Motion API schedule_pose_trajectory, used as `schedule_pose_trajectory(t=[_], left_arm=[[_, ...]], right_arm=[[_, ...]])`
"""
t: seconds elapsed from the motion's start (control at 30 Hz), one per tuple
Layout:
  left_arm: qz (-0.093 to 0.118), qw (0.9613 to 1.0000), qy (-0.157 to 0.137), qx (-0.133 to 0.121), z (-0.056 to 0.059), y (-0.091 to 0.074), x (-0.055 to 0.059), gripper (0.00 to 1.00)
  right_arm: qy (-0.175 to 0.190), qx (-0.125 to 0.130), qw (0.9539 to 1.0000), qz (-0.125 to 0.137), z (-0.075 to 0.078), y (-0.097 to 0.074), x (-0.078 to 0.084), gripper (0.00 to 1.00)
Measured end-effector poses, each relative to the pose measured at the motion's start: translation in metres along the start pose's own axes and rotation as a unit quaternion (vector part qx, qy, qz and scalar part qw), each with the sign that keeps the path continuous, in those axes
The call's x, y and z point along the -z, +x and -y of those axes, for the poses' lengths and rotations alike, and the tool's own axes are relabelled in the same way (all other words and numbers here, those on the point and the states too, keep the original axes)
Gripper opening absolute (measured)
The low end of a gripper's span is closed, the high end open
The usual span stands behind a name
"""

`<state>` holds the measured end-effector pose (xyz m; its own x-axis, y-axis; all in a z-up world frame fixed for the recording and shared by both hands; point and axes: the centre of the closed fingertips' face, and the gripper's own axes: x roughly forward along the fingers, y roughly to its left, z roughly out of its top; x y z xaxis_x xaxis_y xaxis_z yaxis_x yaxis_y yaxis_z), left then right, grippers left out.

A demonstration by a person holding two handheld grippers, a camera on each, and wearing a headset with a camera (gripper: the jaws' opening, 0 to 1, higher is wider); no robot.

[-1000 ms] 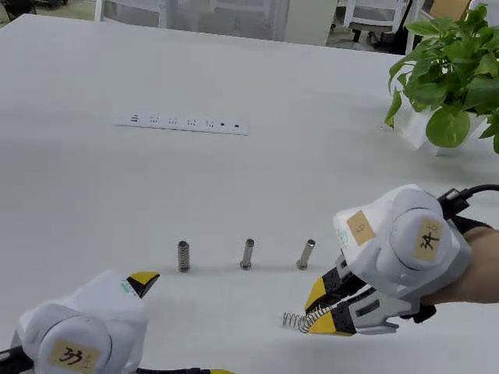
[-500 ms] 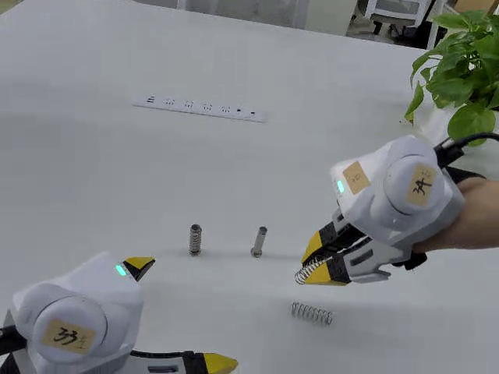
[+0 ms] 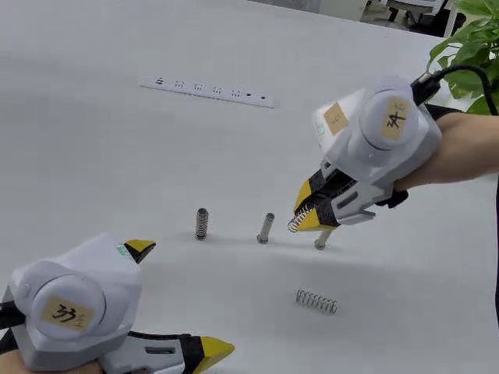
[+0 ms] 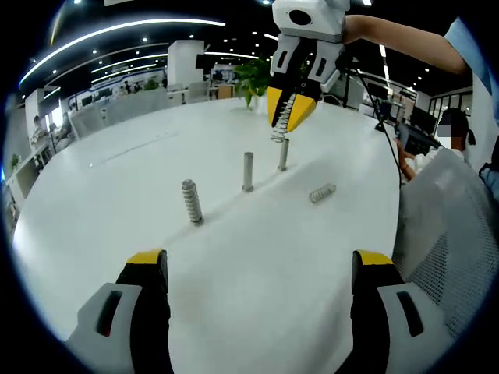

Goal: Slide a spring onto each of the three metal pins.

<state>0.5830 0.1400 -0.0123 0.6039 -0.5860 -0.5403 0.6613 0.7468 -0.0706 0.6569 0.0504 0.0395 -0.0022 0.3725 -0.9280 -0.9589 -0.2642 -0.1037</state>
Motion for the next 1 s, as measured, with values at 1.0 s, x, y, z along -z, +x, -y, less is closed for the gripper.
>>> schedule_pose_trajectory(t=[1.0], left_arm=[[0.013, 0.9997, -0.014, -0.011, -0.007, -0.001, -0.001, 0.96]], right_arm=[[-0.065, -0.045, 0.9947, -0.066, 0.023, 0.021, -0.008, 0.08]])
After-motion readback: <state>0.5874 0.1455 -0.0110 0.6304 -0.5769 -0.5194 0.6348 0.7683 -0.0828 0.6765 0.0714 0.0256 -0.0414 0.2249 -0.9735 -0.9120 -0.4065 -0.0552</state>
